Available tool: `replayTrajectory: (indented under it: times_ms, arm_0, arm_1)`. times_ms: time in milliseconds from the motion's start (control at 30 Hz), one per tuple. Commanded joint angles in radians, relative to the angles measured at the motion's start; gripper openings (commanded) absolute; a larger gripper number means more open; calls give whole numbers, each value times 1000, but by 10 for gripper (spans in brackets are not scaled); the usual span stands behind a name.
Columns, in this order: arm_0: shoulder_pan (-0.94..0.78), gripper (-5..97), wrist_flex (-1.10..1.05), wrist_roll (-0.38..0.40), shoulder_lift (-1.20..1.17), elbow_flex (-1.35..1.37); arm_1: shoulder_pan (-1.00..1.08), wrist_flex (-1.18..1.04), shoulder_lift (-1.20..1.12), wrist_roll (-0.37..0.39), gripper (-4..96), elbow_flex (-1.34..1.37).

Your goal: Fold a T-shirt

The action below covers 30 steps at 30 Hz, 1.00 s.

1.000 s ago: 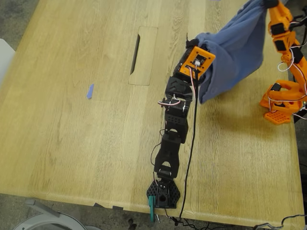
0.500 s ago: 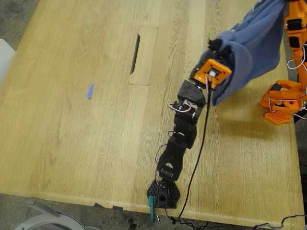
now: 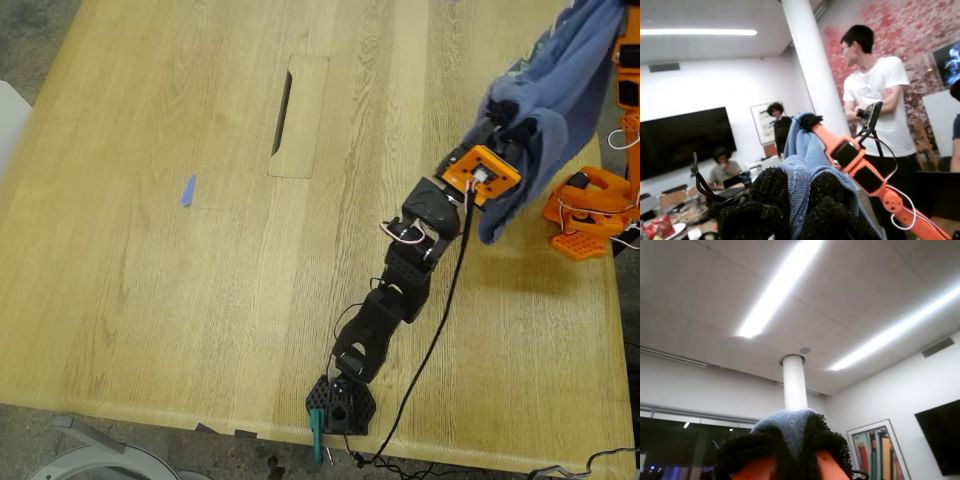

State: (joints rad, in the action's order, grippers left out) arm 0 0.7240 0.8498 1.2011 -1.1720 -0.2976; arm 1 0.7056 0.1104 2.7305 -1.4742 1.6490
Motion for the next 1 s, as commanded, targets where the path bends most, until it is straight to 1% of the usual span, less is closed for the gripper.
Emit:
replayTrajectory:
  times_ms: [0, 133, 200, 367, 500, 733, 900, 967]
  arm_0:
    - [8, -1, 11, 0, -37, -38]
    - [18, -1, 80, 0, -41, -40]
    - [23, -1, 156, -2, -52, -40]
    - [25, -1, 295, -5, -71, -40]
    - [17, -1, 407, -6, -78, -40]
    - [-28, -1, 689, 6, -98, -40]
    - [-69, -1, 963, 38, -120, -37]
    - [-89, -1, 985, 52, -127, -5]
  arm_1:
    - [34, -14, 32, -8, 5, 38]
    - [69, -12, 66, -9, 7, 84]
    - [98, -18, 74, -9, 7, 86]
    - [167, -87, 146, -9, 6, 161]
    - [173, -150, 218, -12, 4, 239]
    - [155, -238, 311, -15, 3, 357]
    - [143, -282, 330, -20, 3, 425]
    - [115, -302, 347, -23, 3, 468]
